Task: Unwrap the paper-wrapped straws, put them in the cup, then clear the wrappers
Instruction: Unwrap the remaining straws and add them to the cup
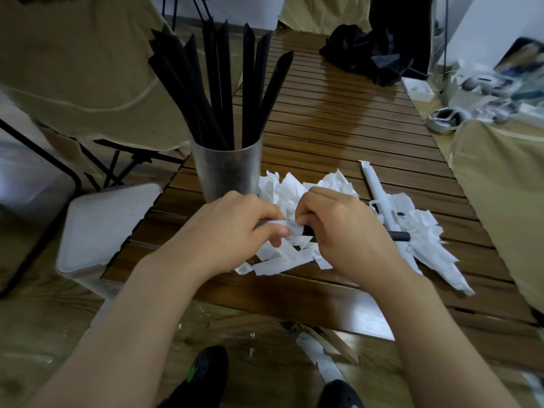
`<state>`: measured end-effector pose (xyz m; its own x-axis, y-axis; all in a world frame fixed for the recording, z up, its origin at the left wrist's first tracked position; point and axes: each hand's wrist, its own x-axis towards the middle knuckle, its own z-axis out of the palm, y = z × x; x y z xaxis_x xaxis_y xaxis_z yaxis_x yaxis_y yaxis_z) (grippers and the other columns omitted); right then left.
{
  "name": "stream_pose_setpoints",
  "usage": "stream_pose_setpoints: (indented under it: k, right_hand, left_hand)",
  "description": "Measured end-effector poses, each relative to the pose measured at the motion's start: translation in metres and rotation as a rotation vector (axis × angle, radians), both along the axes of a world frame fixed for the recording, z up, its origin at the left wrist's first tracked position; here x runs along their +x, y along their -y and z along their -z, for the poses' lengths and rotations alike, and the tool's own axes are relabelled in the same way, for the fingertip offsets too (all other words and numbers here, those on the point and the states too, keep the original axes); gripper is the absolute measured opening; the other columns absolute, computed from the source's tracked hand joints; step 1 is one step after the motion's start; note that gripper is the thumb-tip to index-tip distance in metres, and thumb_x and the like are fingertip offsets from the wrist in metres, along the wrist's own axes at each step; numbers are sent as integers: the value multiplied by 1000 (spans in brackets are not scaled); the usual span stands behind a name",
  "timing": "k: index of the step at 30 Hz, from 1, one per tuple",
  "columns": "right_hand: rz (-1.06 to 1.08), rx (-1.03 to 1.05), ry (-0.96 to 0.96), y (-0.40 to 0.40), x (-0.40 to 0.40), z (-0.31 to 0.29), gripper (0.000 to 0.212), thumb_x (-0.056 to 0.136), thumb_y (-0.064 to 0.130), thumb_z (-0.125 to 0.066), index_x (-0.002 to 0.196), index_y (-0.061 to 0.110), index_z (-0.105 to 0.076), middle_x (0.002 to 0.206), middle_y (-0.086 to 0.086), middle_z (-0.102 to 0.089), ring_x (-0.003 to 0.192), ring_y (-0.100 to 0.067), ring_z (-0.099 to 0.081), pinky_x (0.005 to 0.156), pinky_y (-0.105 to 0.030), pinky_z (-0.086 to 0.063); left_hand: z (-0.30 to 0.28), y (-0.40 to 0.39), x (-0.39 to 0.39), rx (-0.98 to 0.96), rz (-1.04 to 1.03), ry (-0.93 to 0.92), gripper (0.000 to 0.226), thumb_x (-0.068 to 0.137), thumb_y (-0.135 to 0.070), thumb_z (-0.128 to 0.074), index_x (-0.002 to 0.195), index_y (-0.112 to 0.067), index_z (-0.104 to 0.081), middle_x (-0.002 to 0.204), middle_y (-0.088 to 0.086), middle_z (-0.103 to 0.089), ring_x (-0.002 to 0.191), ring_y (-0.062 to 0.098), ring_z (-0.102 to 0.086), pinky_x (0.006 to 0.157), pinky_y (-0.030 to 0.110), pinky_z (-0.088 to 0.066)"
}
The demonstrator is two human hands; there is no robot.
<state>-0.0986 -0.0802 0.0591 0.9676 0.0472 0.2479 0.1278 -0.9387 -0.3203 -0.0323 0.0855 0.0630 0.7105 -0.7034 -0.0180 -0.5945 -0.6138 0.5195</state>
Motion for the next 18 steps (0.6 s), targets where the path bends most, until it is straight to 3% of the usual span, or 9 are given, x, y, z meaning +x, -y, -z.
stream_pose_setpoints:
  k: [2, 6, 9, 11, 14, 18]
  right_hand:
    - [-1, -2, -2, 0, 0, 1, 19, 86, -2, -57, 86, 17, -56, 85, 1, -58, 68, -22, -54, 56, -37, -48]
    - [60, 133, -69, 9, 0, 1, 11, 96, 12, -51, 97, 19, -60, 79, 1, -63, 57, -14, -53, 56, -36, -51]
    - [93, 293, -198, 15, -1, 1, 20, 98, 23, -47, 89, 25, -65, 68, 7, -61, 54, -13, -55, 55, -32, -48]
    - [97, 350, -263, 17, -1, 3, 22, 97, 20, -50, 85, 26, -68, 67, 10, -62, 57, -12, -55, 58, -28, -48]
    - [86, 418, -272, 17, -1, 3, 22, 95, 15, -53, 88, 27, -69, 74, 8, -67, 63, -16, -59, 63, -35, -54]
    - [73, 402, -239, 17, -2, -2, 22, 93, 15, -57, 89, 32, -69, 80, 16, -65, 66, -4, -56, 60, -17, -44]
  left_hand:
    - [1, -2, 1, -1, -3, -45, 21, 94, -45, -49, 92, -35, -67, 82, -18, -67, 78, 0, -63, 71, 25, -53]
    - [1, -8, 6, -35, -38, -53, 24, 94, -45, -48, 90, -33, -68, 67, -29, -62, 66, -7, -59, 60, 19, -44]
    - [1, -8, 6, -78, -66, -6, 17, 89, -45, -58, 100, -36, -69, 96, -19, -68, 89, -2, -61, 80, 27, -52]
    - [2, -6, 5, -74, -64, 37, 16, 87, -47, -61, 98, -39, -68, 100, -18, -67, 92, 0, -60, 82, 29, -53]
    - [2, -3, 3, -65, -52, 59, 15, 85, -47, -63, 98, -41, -65, 101, -19, -66, 94, 0, -59, 79, 27, -52]
    - [2, -3, 3, -41, -41, 40, 22, 84, -47, -65, 105, -42, -65, 100, -19, -66, 88, 1, -60, 76, 27, -54]
